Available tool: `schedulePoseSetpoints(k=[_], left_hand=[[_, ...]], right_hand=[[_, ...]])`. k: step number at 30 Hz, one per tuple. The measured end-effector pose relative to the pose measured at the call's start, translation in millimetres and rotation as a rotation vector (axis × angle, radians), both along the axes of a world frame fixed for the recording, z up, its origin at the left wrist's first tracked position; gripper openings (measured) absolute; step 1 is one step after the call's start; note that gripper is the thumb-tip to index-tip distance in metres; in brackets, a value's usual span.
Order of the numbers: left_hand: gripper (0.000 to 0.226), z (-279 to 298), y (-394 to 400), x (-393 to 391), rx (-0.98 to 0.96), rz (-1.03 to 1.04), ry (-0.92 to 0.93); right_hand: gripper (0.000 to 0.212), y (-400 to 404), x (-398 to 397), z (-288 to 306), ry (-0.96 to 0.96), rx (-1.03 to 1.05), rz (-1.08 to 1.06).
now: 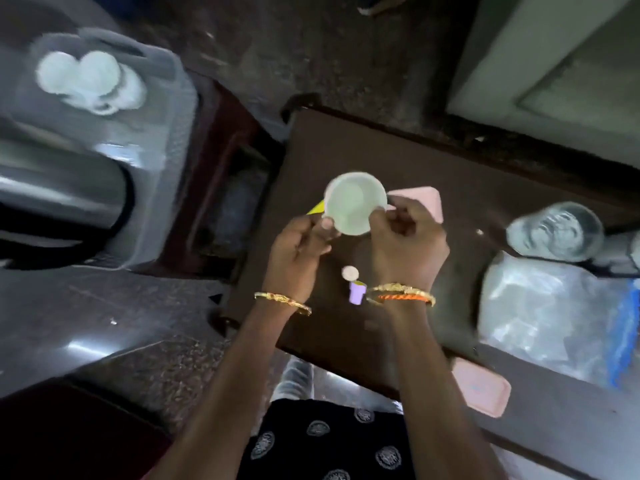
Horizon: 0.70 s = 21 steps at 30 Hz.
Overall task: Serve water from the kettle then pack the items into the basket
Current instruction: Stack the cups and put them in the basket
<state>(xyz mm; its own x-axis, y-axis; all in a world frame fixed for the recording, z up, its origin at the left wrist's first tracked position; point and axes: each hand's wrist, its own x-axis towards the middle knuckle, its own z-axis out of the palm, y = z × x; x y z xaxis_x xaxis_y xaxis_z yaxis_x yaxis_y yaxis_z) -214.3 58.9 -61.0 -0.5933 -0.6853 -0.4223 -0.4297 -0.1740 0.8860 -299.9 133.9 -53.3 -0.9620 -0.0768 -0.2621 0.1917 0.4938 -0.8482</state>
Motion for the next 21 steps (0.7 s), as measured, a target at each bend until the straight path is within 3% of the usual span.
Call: schedulePoseSetpoints(k=[7,12,21], left_hand=[[0.028,44.1,-150.5,29.1,-0.019,0.495,0.174],[0.031,30.5,-219.3,30.9,0.046,0.733,0.153],[0.028,-18.5,-278.7,15.9,0.070,0.642,-0.145]], right_hand=[[0.007,-189.0,13.6,46.1,0.062,-0.243,0.426],[0.011,-278.2,27.4,37.2,0.154,-0.200,0.571],[0.023,-341.4,33.3,-19.1,0.323,0.147,0.602]])
